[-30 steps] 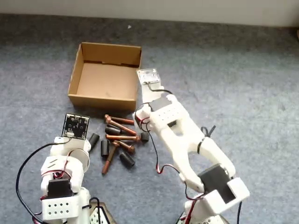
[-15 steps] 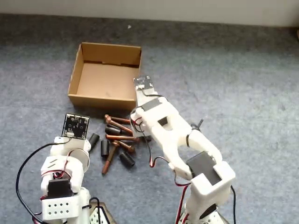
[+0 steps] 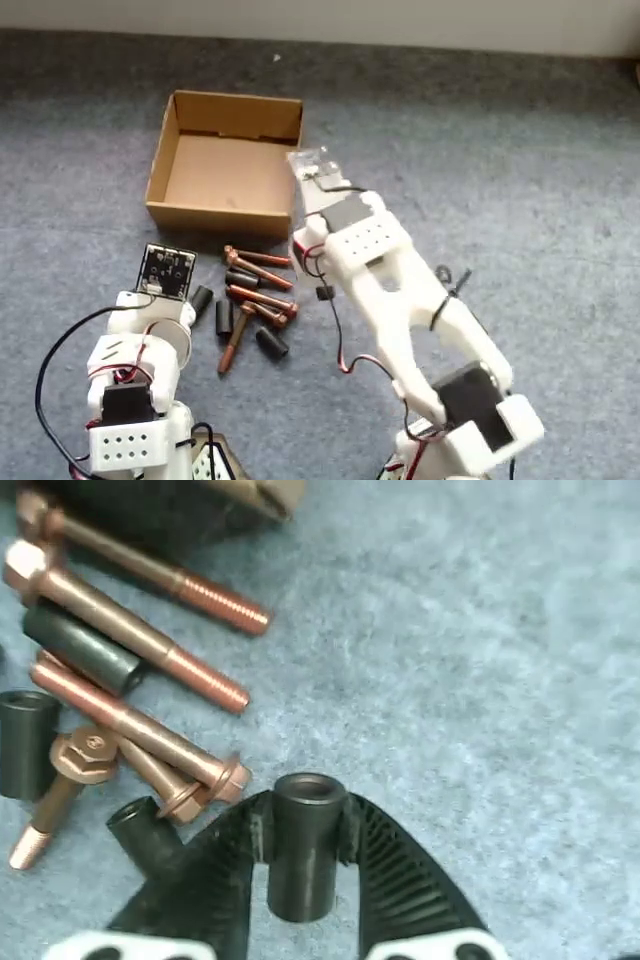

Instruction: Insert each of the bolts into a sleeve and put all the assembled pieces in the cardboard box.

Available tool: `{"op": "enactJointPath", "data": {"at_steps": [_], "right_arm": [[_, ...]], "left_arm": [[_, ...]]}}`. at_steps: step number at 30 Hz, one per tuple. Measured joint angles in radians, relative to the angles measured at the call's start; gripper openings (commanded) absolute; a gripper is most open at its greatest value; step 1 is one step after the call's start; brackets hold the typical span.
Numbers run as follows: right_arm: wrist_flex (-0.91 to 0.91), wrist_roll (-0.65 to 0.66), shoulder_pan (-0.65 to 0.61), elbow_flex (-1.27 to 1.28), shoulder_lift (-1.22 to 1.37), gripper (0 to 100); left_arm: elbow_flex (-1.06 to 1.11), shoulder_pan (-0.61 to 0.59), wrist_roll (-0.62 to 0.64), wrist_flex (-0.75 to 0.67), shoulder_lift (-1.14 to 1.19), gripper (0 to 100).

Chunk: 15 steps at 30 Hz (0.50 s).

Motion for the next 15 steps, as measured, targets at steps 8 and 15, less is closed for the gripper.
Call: {"op": "enactJointPath", "data": {"at_steps": [8,15], "right_arm": [[-0.017,0.000,0.112,0.219,-0.367,0.5],[-0.249,0.000,0.229,0.542,-0.540,0.5]], "left_arm": [[-0.049,0.000,-0.130,0.035,0.002,5],[-0.325,0.035,-0.189,0.204,0.000,5]]}}
